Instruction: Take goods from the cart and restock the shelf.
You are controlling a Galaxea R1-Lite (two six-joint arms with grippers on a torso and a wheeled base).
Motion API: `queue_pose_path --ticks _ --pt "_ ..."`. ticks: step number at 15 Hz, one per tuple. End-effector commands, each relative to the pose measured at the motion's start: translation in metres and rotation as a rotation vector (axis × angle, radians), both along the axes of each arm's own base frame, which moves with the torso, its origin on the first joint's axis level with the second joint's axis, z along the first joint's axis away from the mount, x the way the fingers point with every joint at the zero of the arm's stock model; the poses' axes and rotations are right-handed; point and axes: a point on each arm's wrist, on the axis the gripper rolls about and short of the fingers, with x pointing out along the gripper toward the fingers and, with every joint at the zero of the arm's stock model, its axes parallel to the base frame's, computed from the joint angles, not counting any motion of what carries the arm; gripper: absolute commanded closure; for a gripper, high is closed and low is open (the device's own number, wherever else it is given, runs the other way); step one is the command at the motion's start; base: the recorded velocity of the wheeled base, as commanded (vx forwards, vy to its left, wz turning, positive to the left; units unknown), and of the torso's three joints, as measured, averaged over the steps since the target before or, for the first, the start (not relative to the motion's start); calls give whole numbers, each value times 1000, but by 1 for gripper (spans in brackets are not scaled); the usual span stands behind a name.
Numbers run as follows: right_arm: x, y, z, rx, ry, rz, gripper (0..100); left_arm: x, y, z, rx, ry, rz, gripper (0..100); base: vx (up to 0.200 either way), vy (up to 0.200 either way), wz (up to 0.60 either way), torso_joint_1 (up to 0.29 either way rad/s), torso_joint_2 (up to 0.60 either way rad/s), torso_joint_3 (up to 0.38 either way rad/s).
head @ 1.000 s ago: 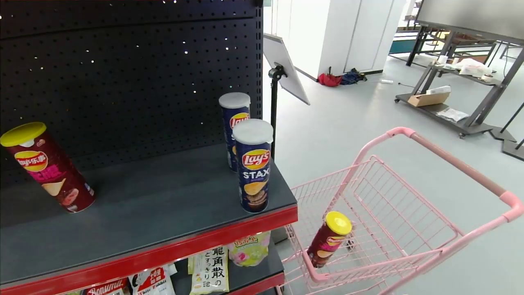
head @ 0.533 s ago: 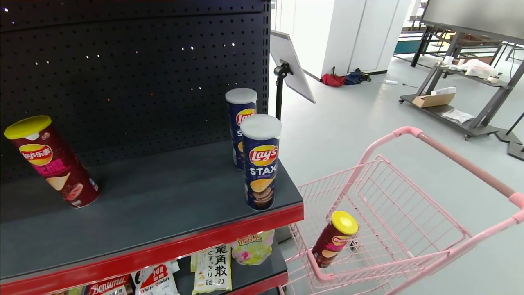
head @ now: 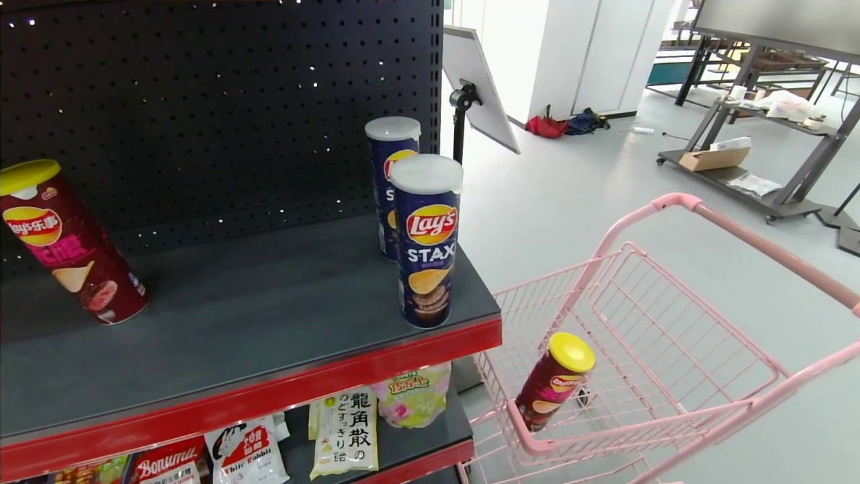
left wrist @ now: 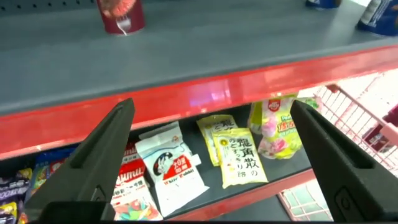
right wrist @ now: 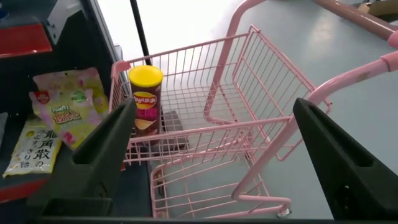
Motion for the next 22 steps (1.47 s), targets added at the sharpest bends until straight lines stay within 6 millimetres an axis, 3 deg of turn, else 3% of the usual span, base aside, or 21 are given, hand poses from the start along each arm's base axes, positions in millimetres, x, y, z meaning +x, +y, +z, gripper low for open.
queue_pose_path --ticks 1,13,22 --pt "0 0 0 0 0 2 0 0 0 0 0 0 0 0 0 0 0 -134 364 212" --pt "0 0 0 -2 0 0 0 0 0 0 3 0 0 0 0 0 0 -165 453 285" --pt "0 0 1 -60 -10 0 0 0 0 0 3 -2 0 0 0 0 0 -11 38 25"
